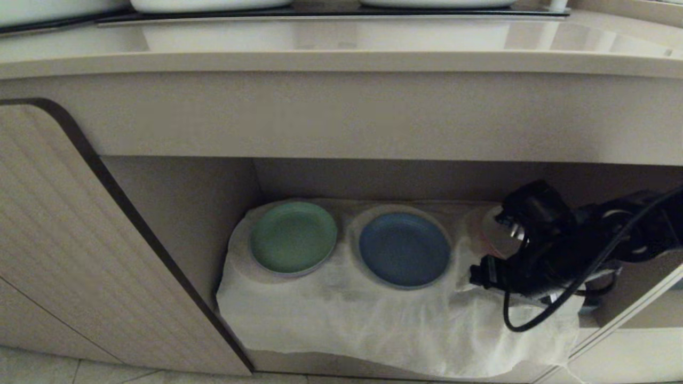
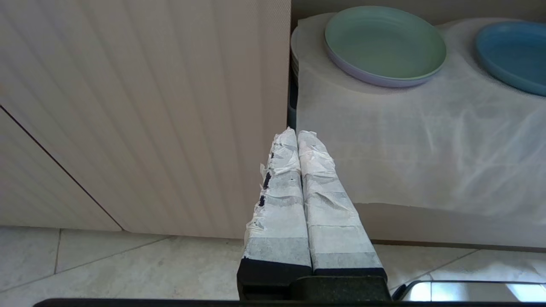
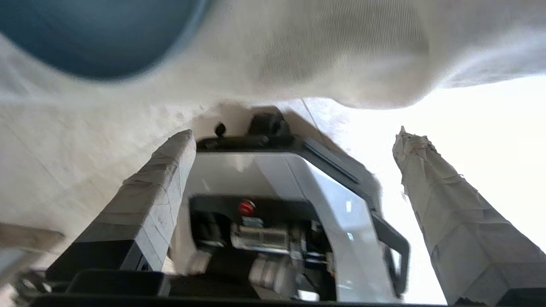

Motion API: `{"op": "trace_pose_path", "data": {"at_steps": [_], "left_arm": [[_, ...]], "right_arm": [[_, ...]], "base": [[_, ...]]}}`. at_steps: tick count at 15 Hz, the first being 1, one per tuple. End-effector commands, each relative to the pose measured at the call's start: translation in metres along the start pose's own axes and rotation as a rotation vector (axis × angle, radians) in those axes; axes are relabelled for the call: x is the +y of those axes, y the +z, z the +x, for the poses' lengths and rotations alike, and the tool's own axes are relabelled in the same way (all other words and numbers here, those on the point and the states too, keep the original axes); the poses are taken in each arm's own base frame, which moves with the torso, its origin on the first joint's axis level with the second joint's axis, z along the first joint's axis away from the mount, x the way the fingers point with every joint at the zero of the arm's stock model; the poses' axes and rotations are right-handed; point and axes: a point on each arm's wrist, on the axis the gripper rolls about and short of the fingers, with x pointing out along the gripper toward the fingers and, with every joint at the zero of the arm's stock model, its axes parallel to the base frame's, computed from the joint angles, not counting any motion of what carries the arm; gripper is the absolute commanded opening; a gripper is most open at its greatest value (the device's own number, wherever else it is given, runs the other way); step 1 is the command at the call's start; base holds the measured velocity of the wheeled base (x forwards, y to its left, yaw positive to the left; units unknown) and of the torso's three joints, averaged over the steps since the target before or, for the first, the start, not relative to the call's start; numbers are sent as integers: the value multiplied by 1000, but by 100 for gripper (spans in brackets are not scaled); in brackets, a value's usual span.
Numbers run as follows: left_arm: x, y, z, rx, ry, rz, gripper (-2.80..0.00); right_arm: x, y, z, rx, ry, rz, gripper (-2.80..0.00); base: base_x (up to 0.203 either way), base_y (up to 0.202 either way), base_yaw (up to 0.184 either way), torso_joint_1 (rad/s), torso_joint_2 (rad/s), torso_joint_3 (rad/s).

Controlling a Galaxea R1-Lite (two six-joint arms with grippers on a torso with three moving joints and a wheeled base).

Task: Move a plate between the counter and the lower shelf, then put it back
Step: Pick up the plate in the cupboard

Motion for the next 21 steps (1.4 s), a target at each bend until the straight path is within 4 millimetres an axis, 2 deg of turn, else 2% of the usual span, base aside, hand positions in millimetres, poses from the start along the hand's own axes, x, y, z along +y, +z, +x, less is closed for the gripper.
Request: {"op": "trace_pose_path", "data": {"at_steps": [1, 15, 16, 21], "left_arm": [[0, 0, 0, 0, 0, -1, -280], [0, 0, 0, 0, 0, 0, -280], [0, 0, 0, 0, 0, -1, -280], [0, 0, 0, 0, 0, -1, -280]], "right_arm": [[-3, -8, -11, -6, 6, -3, 0], [-36, -74, -53, 5, 13, -101, 0], [-38, -79, -55, 3, 15, -110, -280], [-45, -93, -68, -29, 28, -124, -280]], "base": [[0, 0, 0, 0, 0, 0], [0, 0, 0, 0, 0, 0], [0, 0, 0, 0, 0, 0], [0, 0, 0, 0, 0, 0]]}}
